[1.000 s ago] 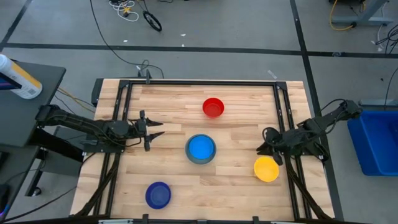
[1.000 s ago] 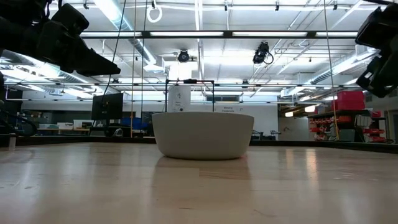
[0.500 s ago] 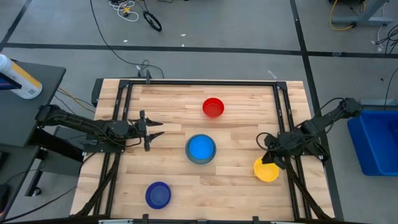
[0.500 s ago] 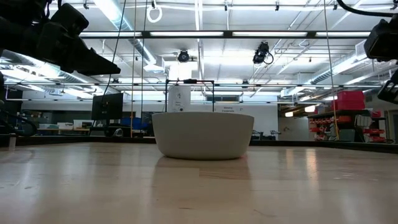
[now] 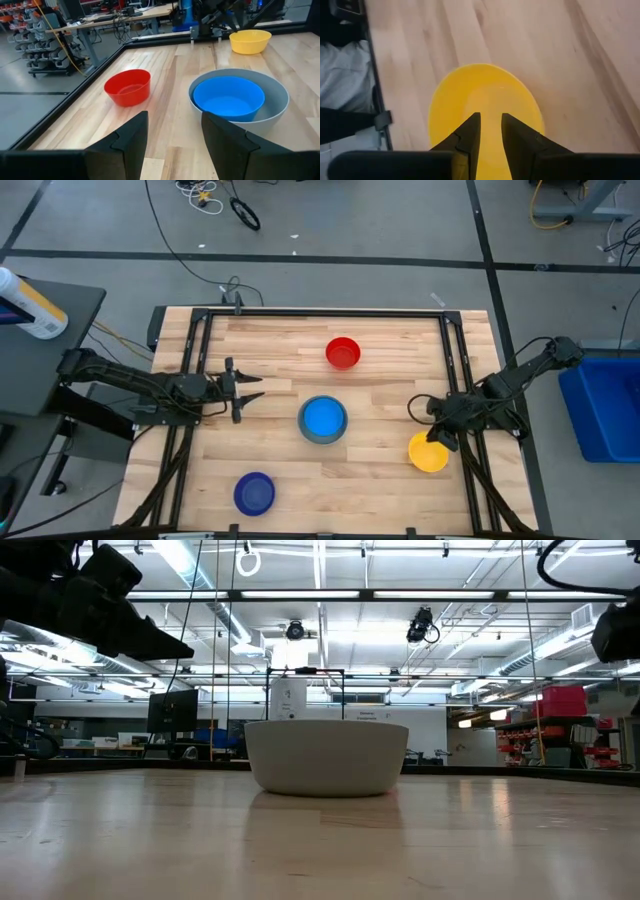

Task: Nest bowls inside each other
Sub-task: Stack the yellow bowl on the light blue bowl

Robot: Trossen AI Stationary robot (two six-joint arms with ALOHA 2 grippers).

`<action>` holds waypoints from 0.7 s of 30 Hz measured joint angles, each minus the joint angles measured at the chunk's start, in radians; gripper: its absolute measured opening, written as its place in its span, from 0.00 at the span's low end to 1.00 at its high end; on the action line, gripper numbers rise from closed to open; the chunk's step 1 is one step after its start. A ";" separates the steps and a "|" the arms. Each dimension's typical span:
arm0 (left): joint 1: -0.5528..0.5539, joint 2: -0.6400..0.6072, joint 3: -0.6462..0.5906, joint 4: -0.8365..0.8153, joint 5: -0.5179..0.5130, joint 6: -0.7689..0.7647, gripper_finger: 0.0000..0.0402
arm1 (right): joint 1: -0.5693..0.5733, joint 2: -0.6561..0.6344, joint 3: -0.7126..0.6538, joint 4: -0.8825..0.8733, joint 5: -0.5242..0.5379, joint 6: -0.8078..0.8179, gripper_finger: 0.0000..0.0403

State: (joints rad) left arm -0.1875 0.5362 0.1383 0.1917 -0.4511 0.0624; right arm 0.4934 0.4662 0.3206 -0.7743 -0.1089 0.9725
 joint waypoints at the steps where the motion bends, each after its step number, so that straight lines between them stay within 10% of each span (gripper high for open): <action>1: 0.000 0.000 0.000 0.000 0.000 0.004 0.48 | 0.000 0.000 0.000 -0.006 0.001 0.000 0.21; 21: 0.000 0.000 0.000 0.000 0.000 0.029 0.48 | -0.024 0.000 0.000 -0.108 0.053 0.088 0.61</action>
State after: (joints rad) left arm -0.1875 0.5361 0.1383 0.1921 -0.4511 0.0910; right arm 0.4698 0.4660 0.3206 -0.8822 -0.0558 1.0609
